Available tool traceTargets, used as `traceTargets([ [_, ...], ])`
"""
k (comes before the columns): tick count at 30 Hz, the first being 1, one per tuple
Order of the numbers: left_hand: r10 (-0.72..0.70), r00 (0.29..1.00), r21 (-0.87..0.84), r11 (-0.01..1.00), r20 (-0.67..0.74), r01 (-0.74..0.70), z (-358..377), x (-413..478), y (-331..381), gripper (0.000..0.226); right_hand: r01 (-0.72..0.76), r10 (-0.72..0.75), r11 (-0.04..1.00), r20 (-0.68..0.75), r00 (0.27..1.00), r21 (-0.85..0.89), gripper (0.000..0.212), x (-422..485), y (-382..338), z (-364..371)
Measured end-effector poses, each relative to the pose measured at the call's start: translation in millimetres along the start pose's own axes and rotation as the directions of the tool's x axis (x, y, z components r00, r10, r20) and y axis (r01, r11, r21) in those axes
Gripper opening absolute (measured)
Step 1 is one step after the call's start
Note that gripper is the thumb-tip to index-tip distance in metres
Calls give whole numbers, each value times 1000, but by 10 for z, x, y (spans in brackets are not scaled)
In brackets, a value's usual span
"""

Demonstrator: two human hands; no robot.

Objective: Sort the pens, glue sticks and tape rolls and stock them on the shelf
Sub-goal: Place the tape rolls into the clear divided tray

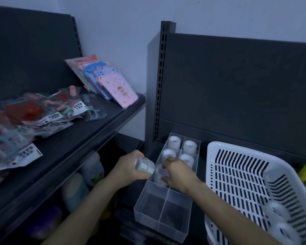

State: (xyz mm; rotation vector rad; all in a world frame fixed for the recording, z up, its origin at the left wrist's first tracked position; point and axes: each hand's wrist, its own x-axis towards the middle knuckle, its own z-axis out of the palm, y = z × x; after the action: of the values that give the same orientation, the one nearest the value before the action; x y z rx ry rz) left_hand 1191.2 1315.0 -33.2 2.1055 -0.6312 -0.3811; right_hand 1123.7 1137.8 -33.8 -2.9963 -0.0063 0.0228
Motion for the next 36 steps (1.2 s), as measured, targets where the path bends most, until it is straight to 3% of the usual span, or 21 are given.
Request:
traceTargets([
  [5, 12, 1000, -7, 1000, 5, -12, 27, -26, 39, 44, -18, 19, 997, -10, 1000, 78, 42, -60, 34, -60],
  [8, 31, 999, -1, 1000, 16, -31, 43, -20, 119, 47, -13, 45, 965, -114, 993, 263, 47, -147, 86, -214],
  [15, 139, 985, -89, 988, 104, -130, 170, 67, 385, 46, 127, -117, 867, -51, 992, 482, 71, -331, 120, -373],
  [19, 149, 979, -183, 975, 135, -123, 167, 85, 398, 54, 119, -102, 920, -67, 993, 374, 66, -392, 224, -375],
  [25, 106, 989, -113, 989, 99, -95, 75, 69, 322, 30, -69, 78, 971, -31, 996, 229, 38, -460, 425, -250],
  [28, 63, 979, -107, 993, 192, -43, 73, 56, 339, 47, -120, 115, 989, 72, 991, 80, 30, -429, 378, -185],
  [30, 97, 974, -73, 994, 205, -83, 101, 67, 358, 51, -146, 143, 989, 113, 983, 17, 27, -390, 333, -149],
  [33, 120, 973, 90, 986, 198, -140, 167, 98, 345, 54, -121, 134, 988, 142, 981, -101, 28, -343, 312, -115],
  [36, 137, 972, 121, 979, 192, -162, 277, 144, 344, 64, -66, 83, 992, 153, 985, -110, 27, -388, 338, -121],
])
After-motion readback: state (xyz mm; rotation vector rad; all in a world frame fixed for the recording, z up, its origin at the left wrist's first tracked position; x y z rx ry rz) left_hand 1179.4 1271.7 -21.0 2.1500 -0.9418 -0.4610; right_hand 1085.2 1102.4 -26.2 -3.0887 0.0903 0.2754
